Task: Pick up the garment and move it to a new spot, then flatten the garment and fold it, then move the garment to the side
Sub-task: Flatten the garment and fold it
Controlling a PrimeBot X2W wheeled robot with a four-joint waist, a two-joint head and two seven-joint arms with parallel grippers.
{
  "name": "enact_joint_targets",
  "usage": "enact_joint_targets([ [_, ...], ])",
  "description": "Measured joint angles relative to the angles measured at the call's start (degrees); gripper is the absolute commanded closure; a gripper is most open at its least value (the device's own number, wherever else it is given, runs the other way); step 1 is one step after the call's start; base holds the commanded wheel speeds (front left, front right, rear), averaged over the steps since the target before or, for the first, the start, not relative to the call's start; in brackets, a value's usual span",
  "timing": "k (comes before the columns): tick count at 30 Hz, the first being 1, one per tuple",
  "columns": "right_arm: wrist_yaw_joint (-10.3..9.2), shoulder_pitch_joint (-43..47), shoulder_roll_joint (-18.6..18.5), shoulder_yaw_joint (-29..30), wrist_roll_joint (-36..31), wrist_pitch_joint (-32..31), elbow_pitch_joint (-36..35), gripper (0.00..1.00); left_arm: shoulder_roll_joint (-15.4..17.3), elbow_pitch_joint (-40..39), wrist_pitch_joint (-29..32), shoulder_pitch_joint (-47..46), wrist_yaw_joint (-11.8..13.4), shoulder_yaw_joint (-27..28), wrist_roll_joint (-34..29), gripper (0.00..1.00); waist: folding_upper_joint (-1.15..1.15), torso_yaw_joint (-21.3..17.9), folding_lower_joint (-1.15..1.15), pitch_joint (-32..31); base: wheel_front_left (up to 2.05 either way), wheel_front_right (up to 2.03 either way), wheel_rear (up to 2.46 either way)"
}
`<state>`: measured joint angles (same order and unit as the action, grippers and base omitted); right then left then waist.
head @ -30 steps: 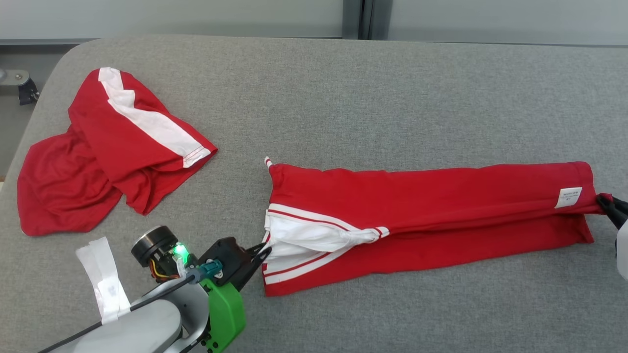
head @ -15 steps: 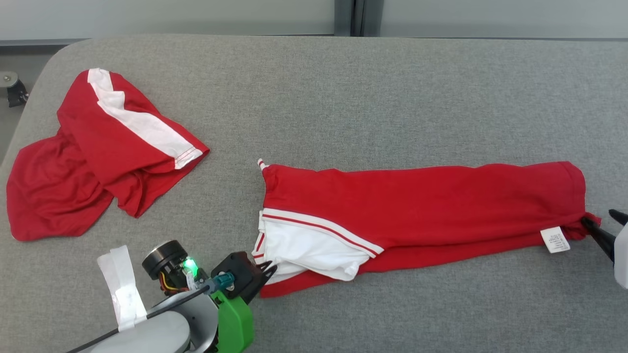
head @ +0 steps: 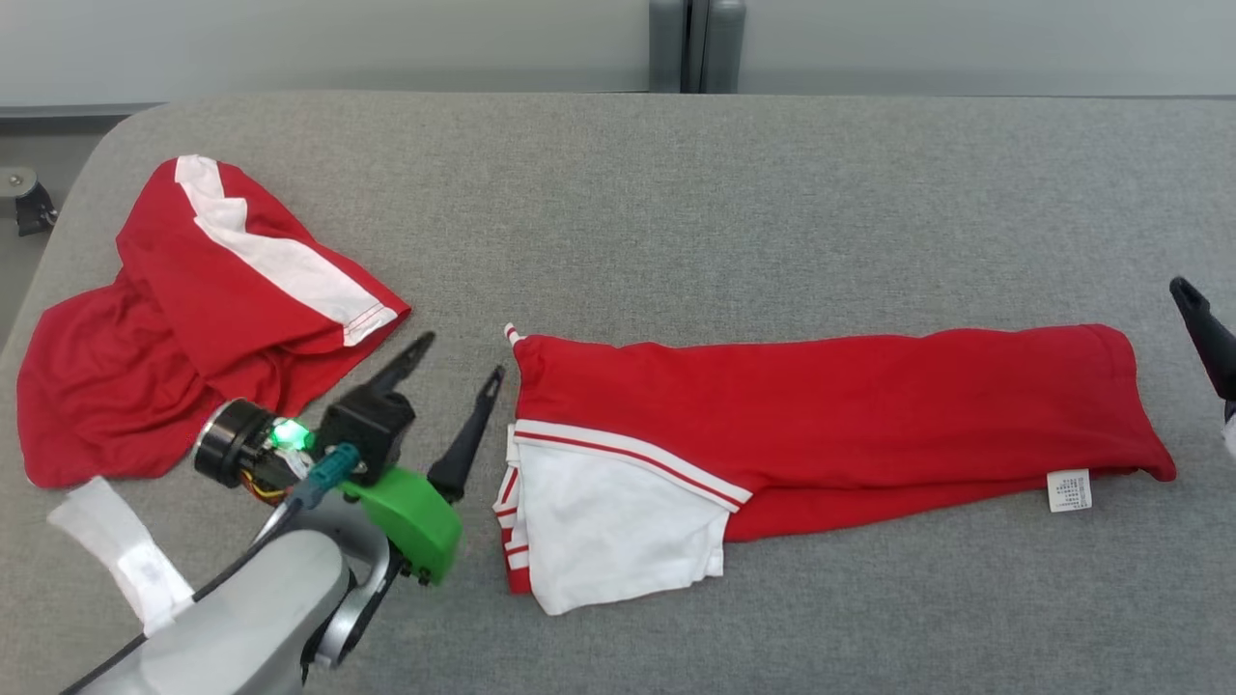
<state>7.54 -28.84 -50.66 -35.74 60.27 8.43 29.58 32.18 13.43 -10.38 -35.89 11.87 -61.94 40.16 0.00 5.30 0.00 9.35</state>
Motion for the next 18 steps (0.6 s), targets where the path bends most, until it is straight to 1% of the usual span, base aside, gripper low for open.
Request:
enact_joint_targets([
  [3, 0.00, 0.5, 2.1, 2.1, -0.1, 3.8, -1.8, 0.00, -2.0, 0.4, -3.4, 1.0, 4.9, 5.0, 1.3, 0.00, 0.00, -0.1, 0.00, -0.5, 0.00, 0.00, 0.00],
  [6, 0.00, 2.3, 4.8, 5.7, -1.0, 6.0, -4.4, 0.00, -5.7, -1.2, -4.4, 3.8, 7.1, 10.8, 3.2, 0.00, 0.00, -0.1, 0.00, -1.1, 0.00, 0.00, 0.00],
  [8, -0.01, 4.0, 6.6, 9.4, -4.5, 6.4, -6.6, 0.00, -8.1, -4.2, -4.6, 6.0, 8.5, 16.7, 0.9, 0.00, 0.00, 0.0, 0.00, -1.3, 0.00, 0.00, 0.00],
  [9, -0.01, 4.7, 8.0, 11.6, -6.1, 6.4, -8.0, 0.00, -8.9, -5.5, -4.6, 6.9, 8.6, 19.4, -0.6, 0.00, 0.00, 0.0, 0.00, -1.4, 0.00, 0.00, 0.00],
  [11, 0.00, 6.9, 11.9, 17.2, -12.1, 6.6, -11.6, 0.00, -12.0, -7.9, -4.7, 10.6, 8.5, 25.6, -4.0, 0.00, 0.00, -0.1, 0.00, -1.3, 0.00, 0.00, 0.00],
  [13, 0.00, 10.2, 15.5, 20.4, -17.9, 6.6, -14.5, 0.00, -14.8, -8.9, -4.7, 14.9, 7.8, 30.4, -7.1, 0.00, 0.00, -0.2, 0.00, -1.3, 0.00, 0.00, 0.00],
  [15, -0.01, 13.7, 19.9, 23.6, -21.6, 6.6, -16.7, 0.00, -18.0, -10.0, -4.7, 18.0, 6.4, 34.6, -10.0, 0.00, 0.00, -0.4, 0.00, -1.3, 0.00, 0.00, 0.00],
  [16, -0.01, 15.3, 22.0, 24.9, -23.3, 6.6, -17.8, 0.00, -19.5, -10.3, -4.7, 19.4, 5.2, 36.3, -12.1, 0.00, 0.00, -0.5, 0.00, -1.3, 0.00, 0.00, 0.00],
  [18, -0.01, 17.9, 25.0, 26.6, -27.0, 6.6, -19.5, 0.00, -21.9, -10.1, -4.7, 22.1, 2.6, 38.6, -16.2, 0.00, 0.00, -0.6, 0.00, -1.2, 0.00, 0.00, 0.00],
])
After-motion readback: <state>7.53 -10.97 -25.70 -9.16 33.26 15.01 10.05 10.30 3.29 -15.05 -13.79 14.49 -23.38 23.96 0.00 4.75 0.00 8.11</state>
